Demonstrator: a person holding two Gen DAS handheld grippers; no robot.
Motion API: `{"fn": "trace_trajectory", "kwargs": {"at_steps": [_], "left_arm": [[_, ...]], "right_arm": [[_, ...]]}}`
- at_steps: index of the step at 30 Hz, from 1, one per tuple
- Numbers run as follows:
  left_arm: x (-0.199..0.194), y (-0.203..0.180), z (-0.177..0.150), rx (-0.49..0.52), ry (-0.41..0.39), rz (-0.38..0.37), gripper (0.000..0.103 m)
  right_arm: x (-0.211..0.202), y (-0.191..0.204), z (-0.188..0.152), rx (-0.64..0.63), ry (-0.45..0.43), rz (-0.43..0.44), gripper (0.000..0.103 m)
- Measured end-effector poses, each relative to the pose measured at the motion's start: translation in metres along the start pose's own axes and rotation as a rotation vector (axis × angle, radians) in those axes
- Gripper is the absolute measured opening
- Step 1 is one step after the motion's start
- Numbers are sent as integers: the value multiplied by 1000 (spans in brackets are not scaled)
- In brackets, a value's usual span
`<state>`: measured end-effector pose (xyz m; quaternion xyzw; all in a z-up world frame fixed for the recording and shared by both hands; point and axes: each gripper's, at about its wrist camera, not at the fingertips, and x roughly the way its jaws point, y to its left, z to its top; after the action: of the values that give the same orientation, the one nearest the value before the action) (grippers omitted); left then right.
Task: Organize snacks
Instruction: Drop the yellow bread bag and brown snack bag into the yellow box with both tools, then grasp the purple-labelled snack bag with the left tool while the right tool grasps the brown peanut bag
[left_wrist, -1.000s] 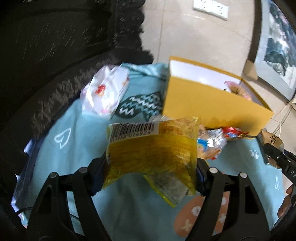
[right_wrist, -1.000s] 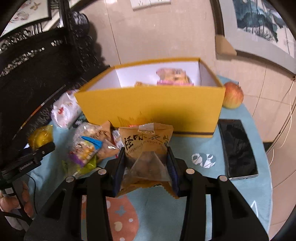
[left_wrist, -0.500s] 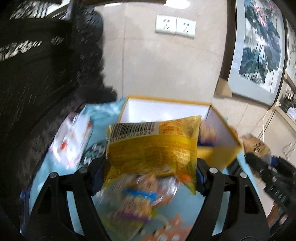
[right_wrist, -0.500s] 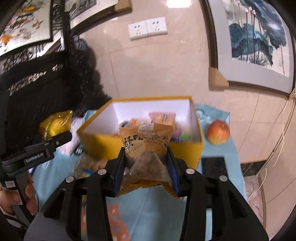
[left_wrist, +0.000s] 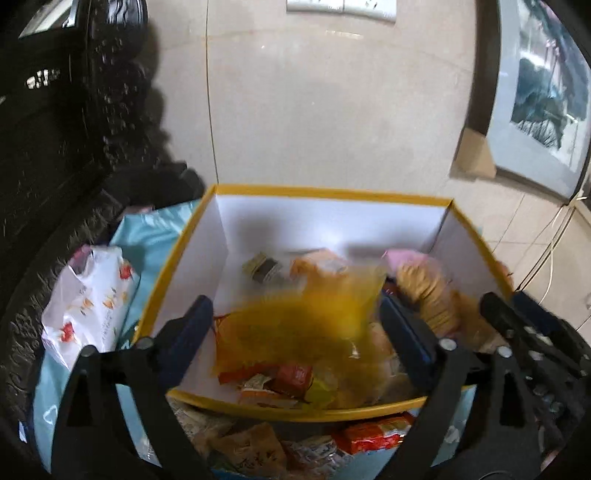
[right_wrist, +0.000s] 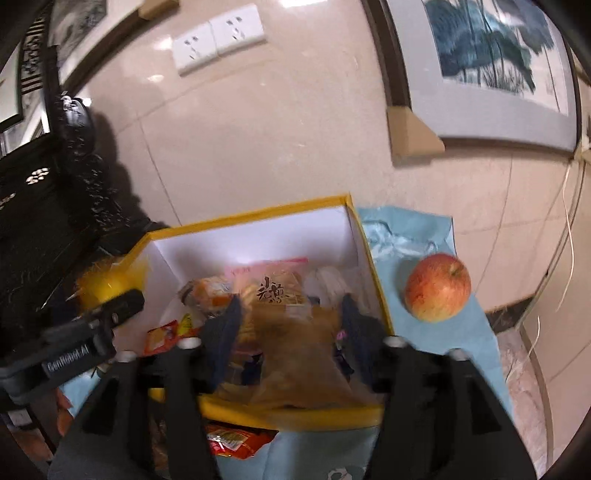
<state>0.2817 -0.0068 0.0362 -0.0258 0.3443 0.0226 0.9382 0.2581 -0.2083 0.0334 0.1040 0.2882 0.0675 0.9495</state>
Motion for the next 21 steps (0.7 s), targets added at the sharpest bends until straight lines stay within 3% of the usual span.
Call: {"fn": "trace_trajectory", "kwargs": {"at_steps": [5, 14, 16, 18, 21], "left_arm": [[0, 6, -10, -6, 21, 14, 98], [-41, 15, -38, 15, 12, 20, 99], [-55, 21, -48, 11, 8, 14, 101], [-66, 27, -57, 9, 4, 8, 101], [-81, 39, -75, -1, 1, 13, 101]], "right_arm": [[-18, -2, -5, -4, -45, 24, 75], [-50, 3, -22, 9, 1, 51, 76], [-57, 6, -30, 17, 14, 63, 79], [-65, 8, -38, 32, 16, 67, 94], [-76, 14, -57, 49, 20, 84, 97]]}}
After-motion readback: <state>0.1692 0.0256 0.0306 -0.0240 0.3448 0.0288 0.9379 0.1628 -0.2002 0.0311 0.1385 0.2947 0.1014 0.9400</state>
